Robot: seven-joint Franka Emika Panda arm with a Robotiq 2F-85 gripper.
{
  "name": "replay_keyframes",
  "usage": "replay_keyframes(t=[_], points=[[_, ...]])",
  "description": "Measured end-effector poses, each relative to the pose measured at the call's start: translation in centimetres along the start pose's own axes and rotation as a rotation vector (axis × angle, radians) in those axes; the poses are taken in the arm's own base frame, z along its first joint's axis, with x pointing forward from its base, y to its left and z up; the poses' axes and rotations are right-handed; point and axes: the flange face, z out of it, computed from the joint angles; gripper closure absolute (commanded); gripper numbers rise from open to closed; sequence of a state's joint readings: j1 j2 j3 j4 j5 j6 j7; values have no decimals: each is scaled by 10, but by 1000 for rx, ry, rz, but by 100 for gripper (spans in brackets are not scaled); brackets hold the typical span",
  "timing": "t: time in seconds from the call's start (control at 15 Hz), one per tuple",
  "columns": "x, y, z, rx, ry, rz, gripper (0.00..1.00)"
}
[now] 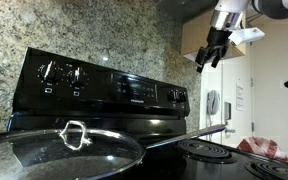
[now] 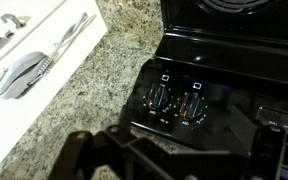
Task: Tilt the second knob to the right
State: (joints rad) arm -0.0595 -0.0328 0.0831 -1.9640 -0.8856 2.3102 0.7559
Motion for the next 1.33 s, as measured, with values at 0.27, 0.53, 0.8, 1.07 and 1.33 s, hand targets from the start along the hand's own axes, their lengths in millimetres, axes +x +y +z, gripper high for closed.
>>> replay_keyframes(t=[0.27,0.53,0.8,1.07,1.33], points=[[-4,0,19,-27,55,1,0],[-8,-5,55,-42,107,6,0],[-2,-11,86,-20,152,53,0],[12,-12,106,83,172,177,0],[23,-14,122,168,154,271,0]])
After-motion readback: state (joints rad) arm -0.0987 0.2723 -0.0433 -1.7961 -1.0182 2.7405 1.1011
